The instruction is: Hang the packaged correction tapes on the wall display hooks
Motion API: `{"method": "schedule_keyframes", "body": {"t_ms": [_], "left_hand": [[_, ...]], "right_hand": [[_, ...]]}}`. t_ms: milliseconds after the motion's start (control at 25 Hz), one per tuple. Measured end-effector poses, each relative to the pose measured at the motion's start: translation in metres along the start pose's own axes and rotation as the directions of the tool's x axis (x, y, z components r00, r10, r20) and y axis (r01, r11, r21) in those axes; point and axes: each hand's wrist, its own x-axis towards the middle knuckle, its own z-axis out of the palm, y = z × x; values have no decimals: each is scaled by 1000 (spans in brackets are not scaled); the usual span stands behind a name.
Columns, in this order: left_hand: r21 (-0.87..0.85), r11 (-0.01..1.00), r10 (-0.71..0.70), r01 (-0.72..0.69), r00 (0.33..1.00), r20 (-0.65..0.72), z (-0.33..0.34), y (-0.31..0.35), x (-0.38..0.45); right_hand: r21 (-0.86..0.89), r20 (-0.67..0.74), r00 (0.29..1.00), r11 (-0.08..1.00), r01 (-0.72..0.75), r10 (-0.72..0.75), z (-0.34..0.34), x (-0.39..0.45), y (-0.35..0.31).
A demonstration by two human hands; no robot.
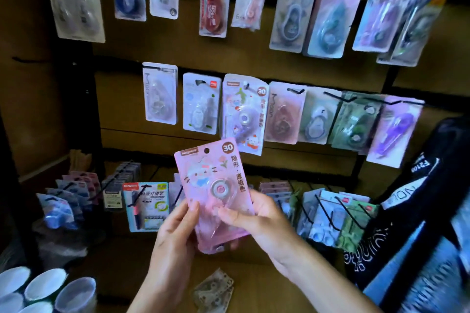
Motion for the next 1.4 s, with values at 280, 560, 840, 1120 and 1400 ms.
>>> {"method": "schedule_keyframes", "body": {"t_ms": [280, 560, 840, 1120, 1400], "left_hand": [[115, 993, 11, -9, 1000, -16, 4, -31, 14], [107, 993, -38, 45, 997, -63, 2, -35, 20], [123, 991, -45, 52, 997, -61, -10, -33, 25], [152, 986, -42, 62, 991, -127, -16, -22, 26], [219, 939, -131, 265, 865, -484, -68, -64, 39]], "right_hand": [[88, -217, 970, 987, 134, -112, -33, 4, -25], [74, -303, 934, 973, 221, -189, -23, 52, -61], [142, -410, 907, 976, 165, -94, -18, 80, -48], [206, -427, 902, 978, 28, 64, -19, 114, -42], [299, -579, 770, 948, -104, 267, -1, 32, 96]]}}
